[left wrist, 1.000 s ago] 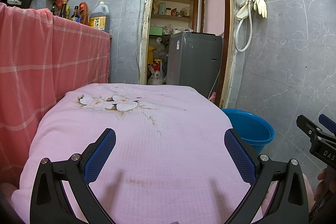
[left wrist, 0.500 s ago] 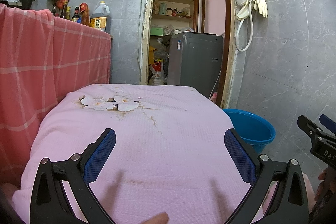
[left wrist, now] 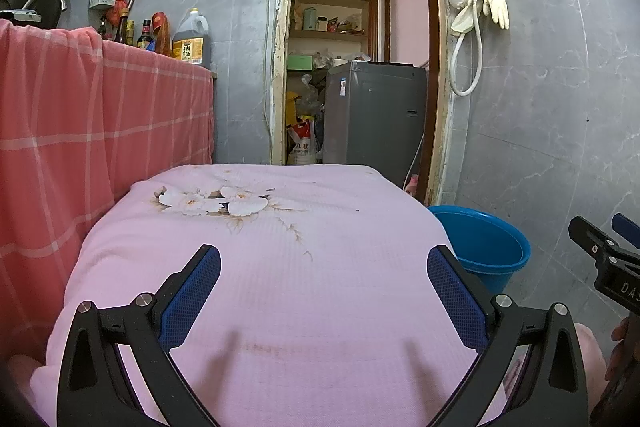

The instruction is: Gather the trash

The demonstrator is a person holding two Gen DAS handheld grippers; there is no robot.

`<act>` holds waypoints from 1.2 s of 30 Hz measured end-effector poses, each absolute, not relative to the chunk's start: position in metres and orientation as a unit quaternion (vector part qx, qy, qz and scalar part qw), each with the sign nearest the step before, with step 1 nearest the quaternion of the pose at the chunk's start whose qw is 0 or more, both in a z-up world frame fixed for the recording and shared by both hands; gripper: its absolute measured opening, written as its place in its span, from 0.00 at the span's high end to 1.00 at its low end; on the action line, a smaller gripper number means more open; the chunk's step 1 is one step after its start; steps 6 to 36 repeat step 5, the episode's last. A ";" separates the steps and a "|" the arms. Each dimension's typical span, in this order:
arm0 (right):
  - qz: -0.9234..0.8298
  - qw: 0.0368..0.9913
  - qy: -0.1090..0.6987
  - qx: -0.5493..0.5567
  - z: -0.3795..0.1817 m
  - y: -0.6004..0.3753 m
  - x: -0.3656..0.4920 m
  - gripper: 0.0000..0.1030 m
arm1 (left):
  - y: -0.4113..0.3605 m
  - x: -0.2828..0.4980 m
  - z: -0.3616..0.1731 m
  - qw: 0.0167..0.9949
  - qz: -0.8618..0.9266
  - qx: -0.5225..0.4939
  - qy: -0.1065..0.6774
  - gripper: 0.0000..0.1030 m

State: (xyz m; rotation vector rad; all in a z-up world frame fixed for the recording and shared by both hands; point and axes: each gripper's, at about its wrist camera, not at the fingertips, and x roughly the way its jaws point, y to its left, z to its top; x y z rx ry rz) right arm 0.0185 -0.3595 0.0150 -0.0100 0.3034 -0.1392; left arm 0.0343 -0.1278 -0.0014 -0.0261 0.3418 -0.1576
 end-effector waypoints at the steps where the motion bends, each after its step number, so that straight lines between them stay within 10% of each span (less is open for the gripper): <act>1: -0.070 0.986 0.151 -0.004 0.014 -0.359 0.019 0.00 | -0.128 0.034 -0.001 0.982 -0.078 -0.013 0.170 0.02; 36: -0.069 0.986 0.151 -0.005 0.014 -0.360 0.019 0.00 | -0.128 0.034 -0.001 0.982 -0.077 -0.014 0.170 0.02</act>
